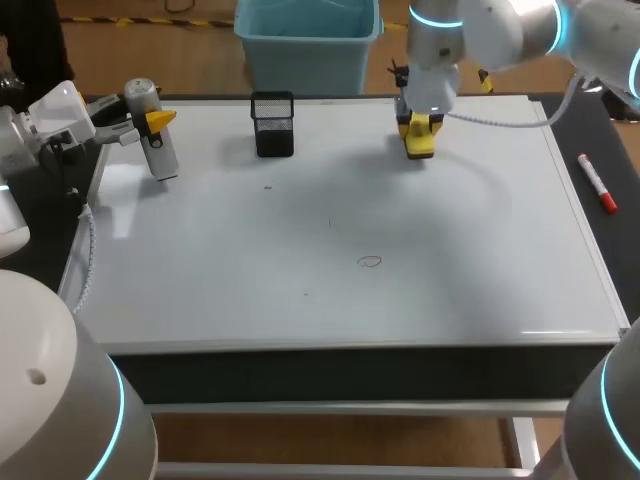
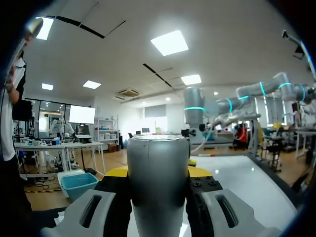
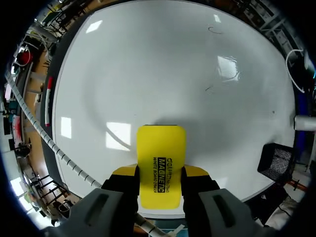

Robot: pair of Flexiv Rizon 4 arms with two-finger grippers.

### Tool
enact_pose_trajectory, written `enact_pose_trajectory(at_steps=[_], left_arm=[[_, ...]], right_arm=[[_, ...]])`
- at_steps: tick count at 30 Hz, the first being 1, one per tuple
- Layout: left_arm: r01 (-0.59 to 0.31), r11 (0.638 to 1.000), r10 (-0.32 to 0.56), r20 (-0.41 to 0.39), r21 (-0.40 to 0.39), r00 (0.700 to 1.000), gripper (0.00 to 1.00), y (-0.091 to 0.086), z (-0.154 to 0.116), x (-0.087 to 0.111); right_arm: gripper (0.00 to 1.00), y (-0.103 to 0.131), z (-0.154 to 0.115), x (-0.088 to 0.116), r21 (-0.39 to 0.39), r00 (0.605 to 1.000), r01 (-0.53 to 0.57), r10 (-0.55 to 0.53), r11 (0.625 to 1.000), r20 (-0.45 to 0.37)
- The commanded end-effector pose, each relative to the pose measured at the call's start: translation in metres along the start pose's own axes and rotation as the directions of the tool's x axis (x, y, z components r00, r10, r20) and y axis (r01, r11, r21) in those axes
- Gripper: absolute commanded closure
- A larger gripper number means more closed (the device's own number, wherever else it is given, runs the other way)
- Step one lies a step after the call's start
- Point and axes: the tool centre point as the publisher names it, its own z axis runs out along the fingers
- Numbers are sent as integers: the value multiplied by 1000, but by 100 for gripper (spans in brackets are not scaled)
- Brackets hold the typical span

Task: Pick up the inspection probe, press it on each red-marked spot on the whiteboard one by one, put down the probe, pick up the eraser, and wipe off all the red marks.

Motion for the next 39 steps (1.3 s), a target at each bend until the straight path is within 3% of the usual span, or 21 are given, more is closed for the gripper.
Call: enact_pose_trajectory(at_steps=[1,34,35,39], left_arm=[[-2,1000,2,1,2,1000,100,0,1,0],[-2,1000,2,1,2,1000,100,0,1,0],[-21,1000,21,-6,10,1000,100,-8,4,0],[-81,996,78,-79,-34,994,100,-24,36,33]], right_arm=[[100,-19,2,-4,-48,1000,0,0,999,-8],[100,-26,2,3,-45,1000,-19,18,999,-5],[100,-26,2,3,-45,1000,-19,18,999,-5],[100,-26,2,3,-45,1000,-19,18,999,-5]])
